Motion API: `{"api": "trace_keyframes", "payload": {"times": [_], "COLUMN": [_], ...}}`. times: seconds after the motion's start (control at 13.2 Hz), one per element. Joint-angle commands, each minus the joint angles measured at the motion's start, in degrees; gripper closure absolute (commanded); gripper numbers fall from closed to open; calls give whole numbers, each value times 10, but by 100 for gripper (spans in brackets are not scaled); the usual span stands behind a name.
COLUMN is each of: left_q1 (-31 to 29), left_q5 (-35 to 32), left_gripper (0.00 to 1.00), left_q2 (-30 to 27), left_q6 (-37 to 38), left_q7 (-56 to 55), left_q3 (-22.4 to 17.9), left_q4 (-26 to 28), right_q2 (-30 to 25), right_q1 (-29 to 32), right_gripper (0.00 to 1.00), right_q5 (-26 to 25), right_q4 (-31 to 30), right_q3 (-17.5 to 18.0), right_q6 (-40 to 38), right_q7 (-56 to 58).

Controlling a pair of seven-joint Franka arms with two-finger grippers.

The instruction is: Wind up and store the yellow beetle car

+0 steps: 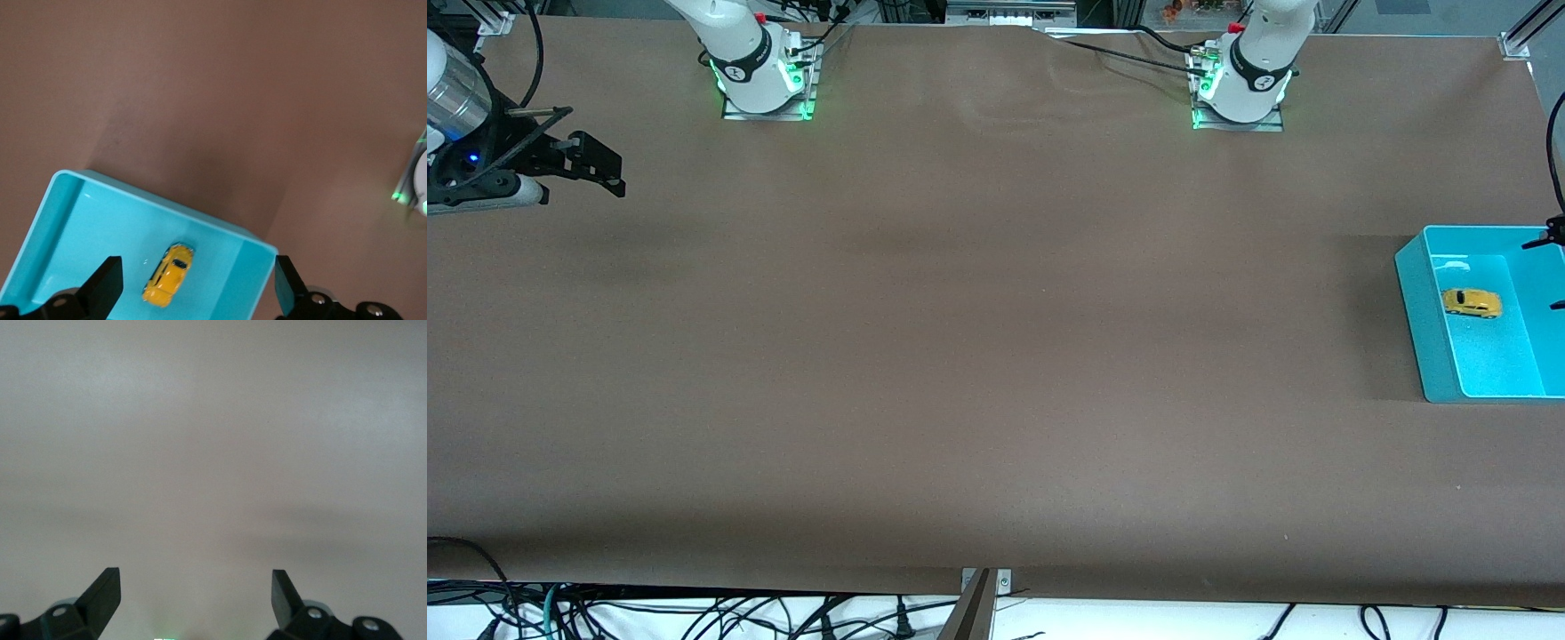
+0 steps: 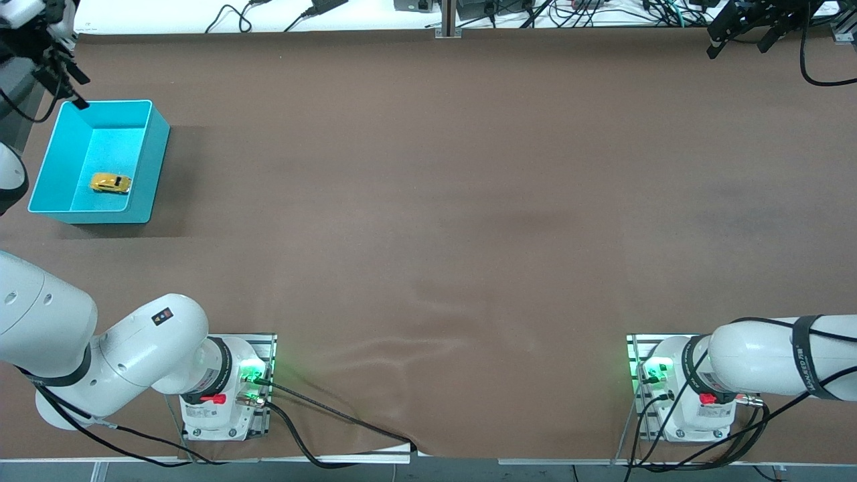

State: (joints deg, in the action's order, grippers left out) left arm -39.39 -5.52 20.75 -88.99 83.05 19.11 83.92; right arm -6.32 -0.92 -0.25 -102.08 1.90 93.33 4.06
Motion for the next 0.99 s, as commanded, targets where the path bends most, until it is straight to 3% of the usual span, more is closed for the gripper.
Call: {"api": "trace_keyframes", "payload": {"times": [0.0,0.15,0.38,0.46,0.68,0.91], "left_q1": [31,52,78,78,124,165], "left_q5": [3,10,10,11,8,15], "left_gripper": [0,0,0,0,0,0], "left_q2": [8,7,3,3,-57,-68], "left_q6": [72,95,139,144,146,155], "left_q7": [-97,-158,-283,-325,-453,-632], "left_q3": [15,18,56,74,74,75], "left_q4": [-59,-70,-104,-105,-76,-73], "right_q2": [-3,-3,-4,-3,-2,0], "right_q1": [2,0,0,0,-1,-2], "right_gripper": [0,0,0,0,0,0], "right_q5": [5,5,4,5,5,6], "right_q4": [7,8,11,16,18,18], "right_q3": [2,6,6,7,6,6], "right_q6": [-5,-4,-7,-10,-10,-6], "right_q7": [0,-1,1,1,1,0]}}
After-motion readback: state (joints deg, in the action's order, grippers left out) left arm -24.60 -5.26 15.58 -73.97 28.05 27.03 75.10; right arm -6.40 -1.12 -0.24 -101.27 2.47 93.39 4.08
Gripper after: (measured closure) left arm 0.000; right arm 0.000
